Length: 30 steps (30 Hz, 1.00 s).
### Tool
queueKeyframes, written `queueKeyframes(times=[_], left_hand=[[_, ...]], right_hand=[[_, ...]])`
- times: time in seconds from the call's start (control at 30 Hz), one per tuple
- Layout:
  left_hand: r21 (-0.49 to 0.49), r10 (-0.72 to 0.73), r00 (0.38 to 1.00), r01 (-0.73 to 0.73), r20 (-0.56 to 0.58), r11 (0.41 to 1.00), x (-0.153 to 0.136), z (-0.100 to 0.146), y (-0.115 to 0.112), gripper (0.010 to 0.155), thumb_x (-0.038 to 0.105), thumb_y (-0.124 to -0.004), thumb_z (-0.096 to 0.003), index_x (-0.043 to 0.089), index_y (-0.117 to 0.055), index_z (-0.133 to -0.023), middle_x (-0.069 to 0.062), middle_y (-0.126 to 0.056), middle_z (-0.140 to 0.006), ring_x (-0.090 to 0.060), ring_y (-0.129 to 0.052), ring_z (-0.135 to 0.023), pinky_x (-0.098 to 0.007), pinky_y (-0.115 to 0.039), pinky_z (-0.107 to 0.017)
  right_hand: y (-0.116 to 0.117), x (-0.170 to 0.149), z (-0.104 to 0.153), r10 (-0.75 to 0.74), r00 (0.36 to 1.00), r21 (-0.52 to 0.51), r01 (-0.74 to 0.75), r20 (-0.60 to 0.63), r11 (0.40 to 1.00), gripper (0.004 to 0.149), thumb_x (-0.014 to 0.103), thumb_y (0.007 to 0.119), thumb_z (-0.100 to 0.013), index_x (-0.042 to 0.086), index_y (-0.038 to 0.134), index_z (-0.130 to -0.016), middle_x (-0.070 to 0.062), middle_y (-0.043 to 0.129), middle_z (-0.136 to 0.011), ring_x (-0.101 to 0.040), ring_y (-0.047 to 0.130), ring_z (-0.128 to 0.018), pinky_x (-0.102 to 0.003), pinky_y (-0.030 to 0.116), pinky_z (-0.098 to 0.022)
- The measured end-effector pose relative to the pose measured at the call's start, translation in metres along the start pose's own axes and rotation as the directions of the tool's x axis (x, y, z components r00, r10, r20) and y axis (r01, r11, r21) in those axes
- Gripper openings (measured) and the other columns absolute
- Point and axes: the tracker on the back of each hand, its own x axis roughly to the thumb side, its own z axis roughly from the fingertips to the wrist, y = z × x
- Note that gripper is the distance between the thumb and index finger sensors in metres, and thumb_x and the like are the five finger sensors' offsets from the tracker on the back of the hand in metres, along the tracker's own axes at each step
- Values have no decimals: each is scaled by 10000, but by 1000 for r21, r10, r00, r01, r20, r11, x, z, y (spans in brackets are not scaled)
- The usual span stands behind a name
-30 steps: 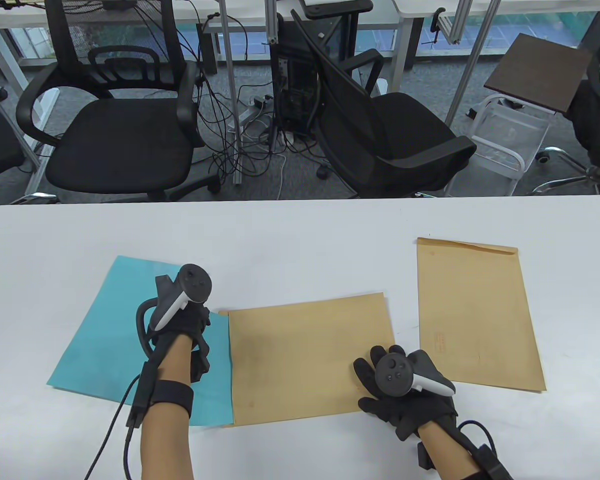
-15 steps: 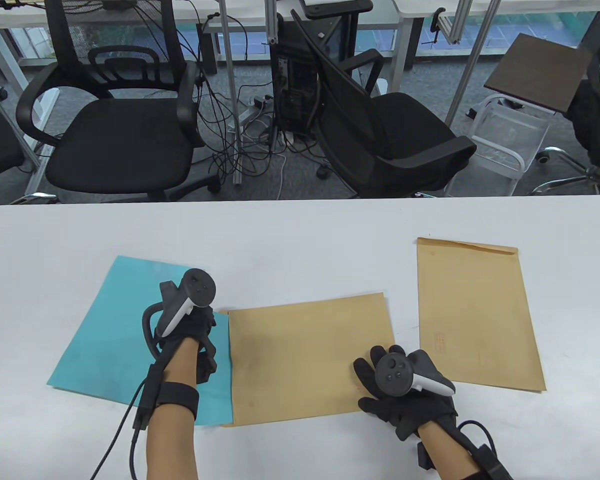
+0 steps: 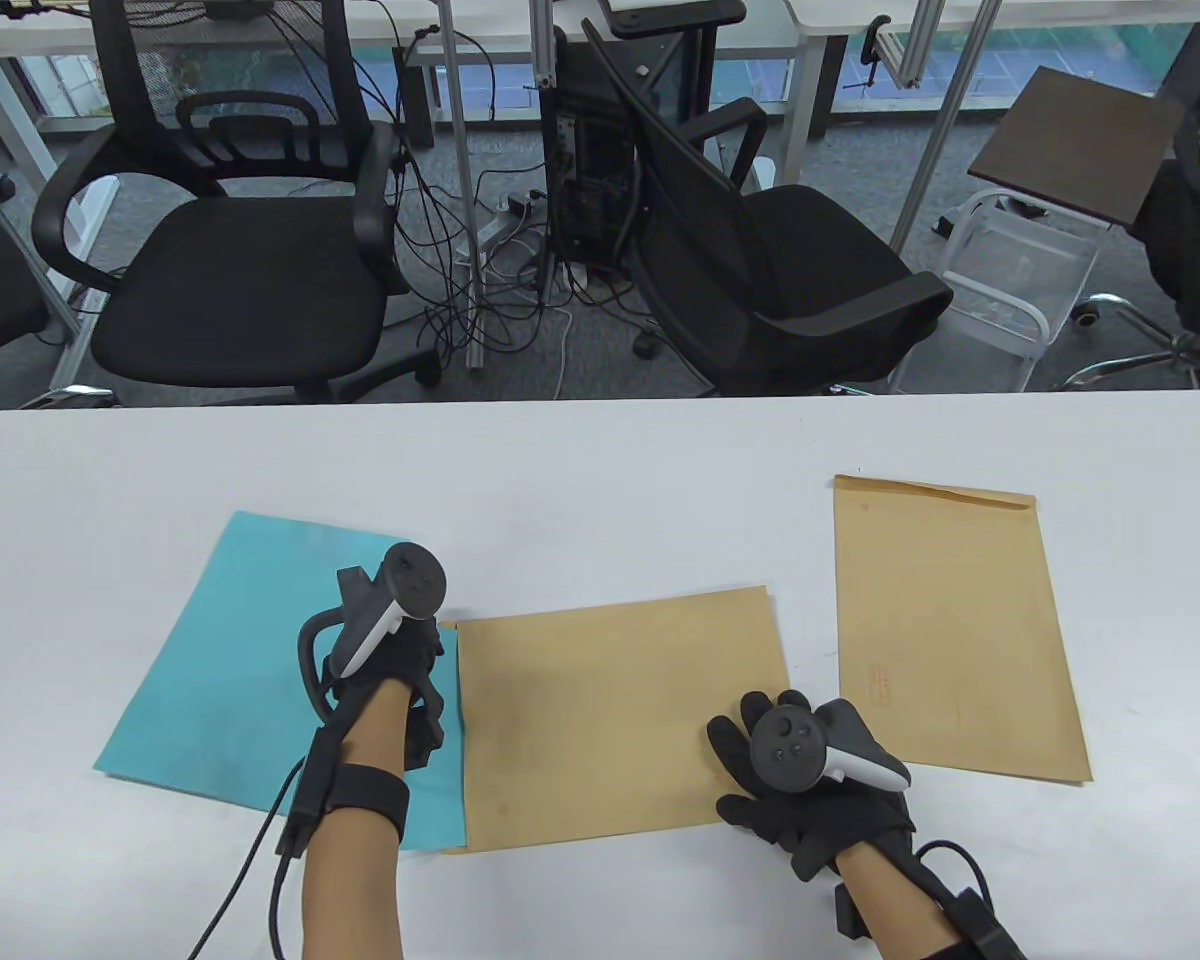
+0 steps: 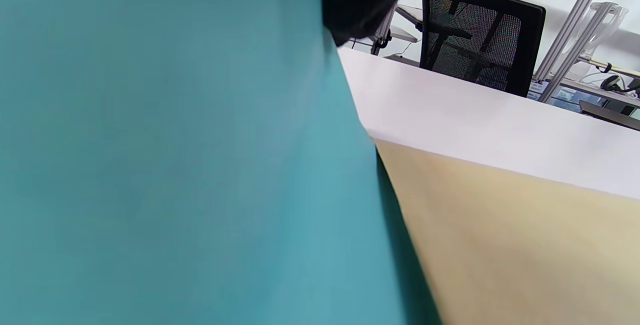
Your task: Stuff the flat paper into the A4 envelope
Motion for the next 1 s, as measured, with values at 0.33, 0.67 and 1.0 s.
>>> queueKeyframes(times=[0.33,0.67,1.0], left_hand=[[16,-5,1000,5,22,1000,4,-1,-9,531,242,-732,-494,142,-684,-1013,-189,-851,-888,-187,-1033,-398,-431,-854,-528],[46,-39,998,37,41,998,10,-1,-15,546,235,-746,-488,151,-672,-1022,-209,-845,-900,-180,-1042,-394,-424,-864,-527],[48,-58,998,56,39,997,19,-3,-21,542,233,-747,-487,159,-678,-1019,-212,-839,-908,-174,-1046,-392,-414,-873,-521]], right_hand=[[0,0,0,-3,1000,0,3,2,1000,760,408,591,-631,170,72,-1132,-220,-117,-1077,-582,-171,-896,-796,-59,-531],[0,0,0,-3,1000,0,3,2,1000,759,407,593,-631,171,72,-1132,-222,-118,-1077,-582,-171,-897,-796,-59,-531],[1,-1,0,-3,1000,0,3,3,1000,761,410,590,-631,172,67,-1130,-220,-121,-1076,-581,-174,-895,-795,-61,-530]])
